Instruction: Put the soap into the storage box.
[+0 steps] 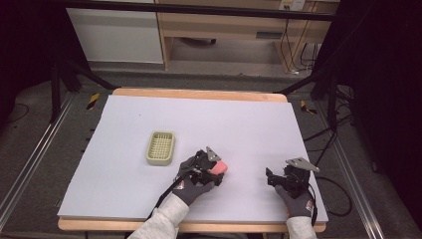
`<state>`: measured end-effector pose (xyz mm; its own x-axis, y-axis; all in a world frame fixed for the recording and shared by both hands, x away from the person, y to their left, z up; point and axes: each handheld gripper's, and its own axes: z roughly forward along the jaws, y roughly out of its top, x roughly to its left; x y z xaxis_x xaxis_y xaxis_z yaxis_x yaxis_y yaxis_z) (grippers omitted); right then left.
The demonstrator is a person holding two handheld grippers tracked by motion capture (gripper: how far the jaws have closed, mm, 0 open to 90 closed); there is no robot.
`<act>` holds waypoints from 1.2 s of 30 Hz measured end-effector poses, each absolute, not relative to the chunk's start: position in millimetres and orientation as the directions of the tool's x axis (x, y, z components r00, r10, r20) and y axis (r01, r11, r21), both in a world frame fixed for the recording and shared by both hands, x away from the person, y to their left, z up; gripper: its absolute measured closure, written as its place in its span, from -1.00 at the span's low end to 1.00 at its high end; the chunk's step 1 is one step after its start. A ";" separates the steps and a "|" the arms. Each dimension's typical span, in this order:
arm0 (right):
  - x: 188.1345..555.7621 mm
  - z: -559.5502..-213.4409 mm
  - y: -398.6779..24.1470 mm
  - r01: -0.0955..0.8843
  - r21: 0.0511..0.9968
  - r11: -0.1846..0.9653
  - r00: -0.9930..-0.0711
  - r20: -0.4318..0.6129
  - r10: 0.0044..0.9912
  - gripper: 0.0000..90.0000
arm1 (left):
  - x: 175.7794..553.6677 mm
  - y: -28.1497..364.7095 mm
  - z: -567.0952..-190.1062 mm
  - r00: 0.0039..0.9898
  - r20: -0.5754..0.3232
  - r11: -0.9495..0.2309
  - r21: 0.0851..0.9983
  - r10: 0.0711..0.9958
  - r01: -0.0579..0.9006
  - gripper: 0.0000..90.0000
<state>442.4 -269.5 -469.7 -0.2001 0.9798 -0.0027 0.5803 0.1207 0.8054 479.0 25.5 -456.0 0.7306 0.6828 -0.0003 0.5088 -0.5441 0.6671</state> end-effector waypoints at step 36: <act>440.6 -467.5 -269.4 0.563 0.819 0.112 -0.197 0.001 0.980 -0.80 | 484.6 87.3 -405.0 0.659 -0.005 -0.442 0.738 0.752 0.510 -0.17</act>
<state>440.6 -269.4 -467.5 -0.1969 0.9804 0.0011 0.5634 0.1122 0.8185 484.6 87.3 -405.0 0.6593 0.7519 -0.0054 0.5102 -0.4420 0.7378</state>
